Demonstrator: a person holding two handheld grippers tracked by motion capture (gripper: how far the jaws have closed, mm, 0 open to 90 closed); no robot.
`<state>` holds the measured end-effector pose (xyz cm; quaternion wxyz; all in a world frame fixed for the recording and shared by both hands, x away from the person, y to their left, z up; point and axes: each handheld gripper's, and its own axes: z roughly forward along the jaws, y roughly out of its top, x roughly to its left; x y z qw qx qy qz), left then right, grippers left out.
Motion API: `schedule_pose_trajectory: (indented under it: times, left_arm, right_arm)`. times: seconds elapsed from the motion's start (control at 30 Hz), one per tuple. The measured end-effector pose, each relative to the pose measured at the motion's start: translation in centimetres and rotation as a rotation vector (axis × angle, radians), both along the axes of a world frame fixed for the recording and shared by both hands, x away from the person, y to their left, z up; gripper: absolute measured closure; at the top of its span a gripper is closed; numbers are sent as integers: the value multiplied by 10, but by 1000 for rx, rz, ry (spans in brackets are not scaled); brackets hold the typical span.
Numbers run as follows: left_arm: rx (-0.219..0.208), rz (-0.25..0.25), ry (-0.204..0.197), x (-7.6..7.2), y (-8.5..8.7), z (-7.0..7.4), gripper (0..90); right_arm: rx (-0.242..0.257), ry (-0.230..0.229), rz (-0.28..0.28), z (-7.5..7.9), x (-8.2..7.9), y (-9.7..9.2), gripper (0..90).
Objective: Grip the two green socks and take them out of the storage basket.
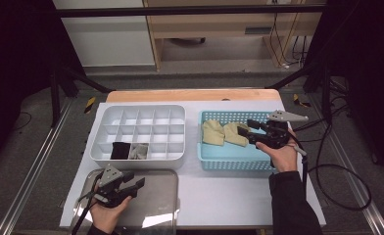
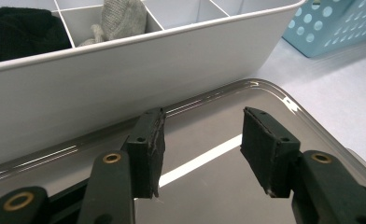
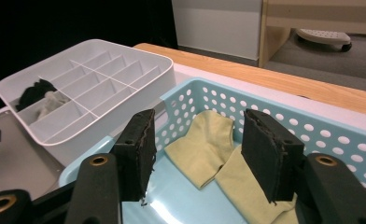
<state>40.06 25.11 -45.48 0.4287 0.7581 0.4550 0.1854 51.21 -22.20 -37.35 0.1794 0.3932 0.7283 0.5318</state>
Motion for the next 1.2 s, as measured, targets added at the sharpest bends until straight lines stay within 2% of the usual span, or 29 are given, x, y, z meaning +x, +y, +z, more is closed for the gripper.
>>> schedule_pose_trajectory:
  times: [0.13, 0.27, 0.57, 0.9, 1.03, 1.2]
  left_arm:
    - [2, 3, -1, 0, 0, -1, 482]
    - [8, 3, -2, 1, 1, -1, 482]
    - [4, 5, -3, 1, 1, -2, 483]
    - [6, 7, -5, 1, 1, -2, 484]
    - [8, 6, -2, 1, 1, -3, 484]
    - [8, 7, -2, 1, 1, -3, 484]
  right_arm:
    - [-7, 1, -7, 0, 7, 3, 434]
    - [-12, 5, -42, 0, 14, 1, 419]
    - [-6, -16, -92, 0, 29, 3, 418]
    - [-36, 32, -129, -15, 47, 8, 411]
    - [-47, 43, -134, -20, 51, 10, 443]
    - [-61, 51, -157, -25, 57, 13, 432]
